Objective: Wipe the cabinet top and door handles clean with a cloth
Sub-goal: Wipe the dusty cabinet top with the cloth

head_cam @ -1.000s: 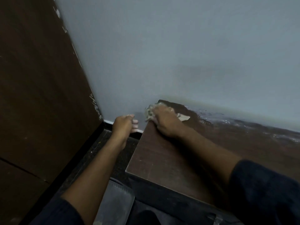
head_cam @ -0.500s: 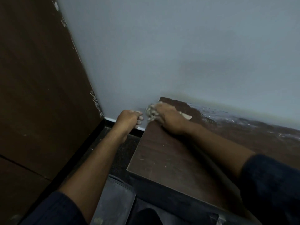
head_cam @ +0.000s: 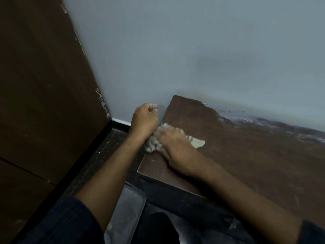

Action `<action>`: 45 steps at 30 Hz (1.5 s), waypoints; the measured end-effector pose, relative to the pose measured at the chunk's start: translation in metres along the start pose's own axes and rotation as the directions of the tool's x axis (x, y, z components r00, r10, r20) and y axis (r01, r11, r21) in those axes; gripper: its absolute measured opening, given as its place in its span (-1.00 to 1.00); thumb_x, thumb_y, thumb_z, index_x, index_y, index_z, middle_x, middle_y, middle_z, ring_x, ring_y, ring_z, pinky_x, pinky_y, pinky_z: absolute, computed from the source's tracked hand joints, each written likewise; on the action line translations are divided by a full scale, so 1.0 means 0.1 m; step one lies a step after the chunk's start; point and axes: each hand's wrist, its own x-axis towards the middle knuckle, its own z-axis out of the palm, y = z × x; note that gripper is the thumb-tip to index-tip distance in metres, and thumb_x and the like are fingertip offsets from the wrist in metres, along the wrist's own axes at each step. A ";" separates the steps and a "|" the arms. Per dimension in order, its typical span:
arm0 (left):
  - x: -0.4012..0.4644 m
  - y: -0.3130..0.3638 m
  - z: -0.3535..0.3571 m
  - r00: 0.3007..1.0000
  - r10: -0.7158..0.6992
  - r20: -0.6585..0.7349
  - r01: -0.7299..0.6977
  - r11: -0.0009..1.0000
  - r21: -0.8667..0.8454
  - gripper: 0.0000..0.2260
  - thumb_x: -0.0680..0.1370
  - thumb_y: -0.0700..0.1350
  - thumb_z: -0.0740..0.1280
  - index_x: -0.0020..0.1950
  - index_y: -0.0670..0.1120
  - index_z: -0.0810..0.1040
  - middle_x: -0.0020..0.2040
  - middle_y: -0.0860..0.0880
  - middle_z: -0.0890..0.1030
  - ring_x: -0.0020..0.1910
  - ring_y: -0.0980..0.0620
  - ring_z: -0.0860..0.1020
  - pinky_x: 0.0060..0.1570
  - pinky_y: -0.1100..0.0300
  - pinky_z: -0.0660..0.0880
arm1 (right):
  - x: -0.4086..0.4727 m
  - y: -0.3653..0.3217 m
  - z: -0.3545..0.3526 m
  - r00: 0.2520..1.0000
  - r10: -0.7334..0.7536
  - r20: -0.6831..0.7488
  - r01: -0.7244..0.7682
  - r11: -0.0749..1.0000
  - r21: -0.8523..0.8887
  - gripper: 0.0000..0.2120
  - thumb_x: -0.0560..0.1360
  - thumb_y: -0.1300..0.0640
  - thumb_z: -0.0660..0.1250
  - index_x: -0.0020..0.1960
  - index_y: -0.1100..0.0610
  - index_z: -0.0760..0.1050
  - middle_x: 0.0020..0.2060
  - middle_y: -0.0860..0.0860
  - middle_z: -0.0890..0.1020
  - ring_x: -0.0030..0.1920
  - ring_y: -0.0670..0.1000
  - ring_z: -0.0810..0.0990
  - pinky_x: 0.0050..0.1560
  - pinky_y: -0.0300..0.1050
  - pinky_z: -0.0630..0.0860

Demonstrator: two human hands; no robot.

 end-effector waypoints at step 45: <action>0.00 0.54 0.99 0.917 0.363 0.163 -0.394 0.884 0.251 -0.66 0.59 -0.18 0.25 0.37 -0.18 0.51 0.32 -0.13 0.56 0.33 -0.07 0.48 0.37 0.11 0.36 | -0.07 1.53 -0.61 0.918 0.353 -0.181 -0.368 0.928 -0.053 -0.53 0.66 0.03 0.17 0.53 0.15 0.28 0.52 0.11 0.33 0.55 0.15 0.21 0.55 0.12 0.14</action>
